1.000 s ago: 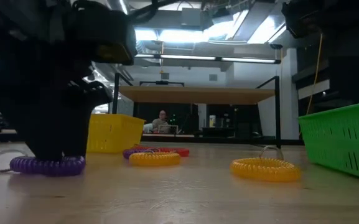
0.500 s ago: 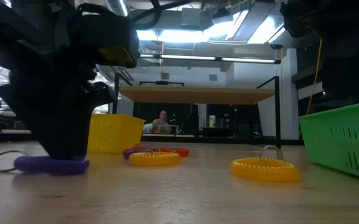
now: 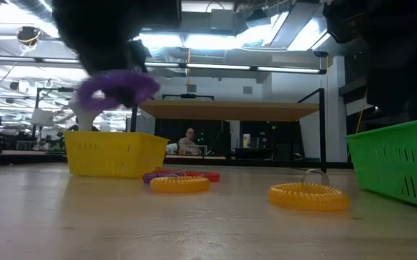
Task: Pick & Place Office Desk Supplies
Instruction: Put the purple spring keychain into the yellow bin
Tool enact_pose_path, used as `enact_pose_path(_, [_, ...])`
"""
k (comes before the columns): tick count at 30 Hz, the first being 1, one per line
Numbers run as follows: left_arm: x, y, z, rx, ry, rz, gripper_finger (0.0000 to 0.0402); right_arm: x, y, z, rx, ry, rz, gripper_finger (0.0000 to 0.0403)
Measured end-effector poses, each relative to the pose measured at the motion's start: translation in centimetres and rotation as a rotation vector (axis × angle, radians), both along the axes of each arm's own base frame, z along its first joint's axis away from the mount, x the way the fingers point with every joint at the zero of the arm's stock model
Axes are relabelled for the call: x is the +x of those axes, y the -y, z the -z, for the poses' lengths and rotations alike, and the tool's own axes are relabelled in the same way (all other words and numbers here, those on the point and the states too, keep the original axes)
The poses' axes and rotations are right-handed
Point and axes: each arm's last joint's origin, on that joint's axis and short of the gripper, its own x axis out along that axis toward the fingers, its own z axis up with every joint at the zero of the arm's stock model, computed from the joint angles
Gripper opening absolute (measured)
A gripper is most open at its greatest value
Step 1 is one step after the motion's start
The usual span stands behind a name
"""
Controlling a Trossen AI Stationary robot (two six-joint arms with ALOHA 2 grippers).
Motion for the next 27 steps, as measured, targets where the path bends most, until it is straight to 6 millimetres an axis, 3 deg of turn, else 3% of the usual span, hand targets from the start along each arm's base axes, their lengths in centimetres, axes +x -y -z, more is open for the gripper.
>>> enact_pose_path(5, [-1.6,-2.6,-4.1,0.051,0.087,-0.092,0.0010,0.0,0.0,0.0,-0.012,0.013,0.021,0.0238])
enact_pose_path(12, [-5.6,-7.8,-6.3,0.256,-0.049,-0.275,0.0011,0.1,0.1,0.0,-0.015,0.027,0.057,0.0238])
enact_pose_path(17, [-6.8,-11.3,-5.5,0.302,-0.104,-0.322,0.0012,0.1,0.2,0.0,-0.016,0.040,0.090,0.0238])
enact_pose_path(22, [-7.1,-13.9,-3.6,0.266,-0.156,-0.384,0.0018,0.2,0.3,0.0,-0.014,0.043,0.095,0.0238])
enact_pose_path(27, [-7.8,-15.6,-2.1,0.227,-0.215,-0.491,0.0066,0.2,0.2,0.0,-0.007,0.046,0.115,0.0232])
